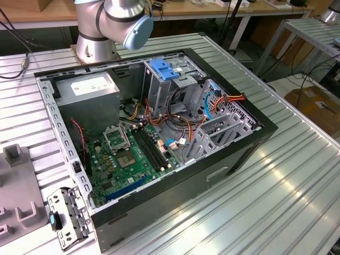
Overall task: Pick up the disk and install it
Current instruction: 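Pick up the disk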
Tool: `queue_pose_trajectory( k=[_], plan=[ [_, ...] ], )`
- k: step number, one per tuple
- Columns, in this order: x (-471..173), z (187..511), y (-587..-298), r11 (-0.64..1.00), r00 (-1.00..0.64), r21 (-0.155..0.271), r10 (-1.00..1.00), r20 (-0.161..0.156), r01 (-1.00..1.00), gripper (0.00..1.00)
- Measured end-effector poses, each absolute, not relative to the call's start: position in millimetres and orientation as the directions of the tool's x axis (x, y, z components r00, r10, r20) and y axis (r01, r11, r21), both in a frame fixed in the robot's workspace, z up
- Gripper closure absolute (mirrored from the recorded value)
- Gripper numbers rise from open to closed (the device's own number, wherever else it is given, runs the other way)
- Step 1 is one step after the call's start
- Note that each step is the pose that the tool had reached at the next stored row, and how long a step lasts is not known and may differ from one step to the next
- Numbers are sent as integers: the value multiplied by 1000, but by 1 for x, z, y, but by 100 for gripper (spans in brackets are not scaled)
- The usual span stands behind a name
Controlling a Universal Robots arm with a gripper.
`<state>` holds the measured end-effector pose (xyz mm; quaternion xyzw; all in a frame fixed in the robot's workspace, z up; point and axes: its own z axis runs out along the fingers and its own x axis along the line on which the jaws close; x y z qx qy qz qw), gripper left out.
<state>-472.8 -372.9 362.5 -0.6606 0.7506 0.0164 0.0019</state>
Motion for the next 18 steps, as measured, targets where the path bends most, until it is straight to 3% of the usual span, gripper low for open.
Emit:
queue_pose_trajectory(
  k=[18],
  plan=[
    [-475,327,-366,41,-42,21,-999,-20,-999,53]
  ],
)
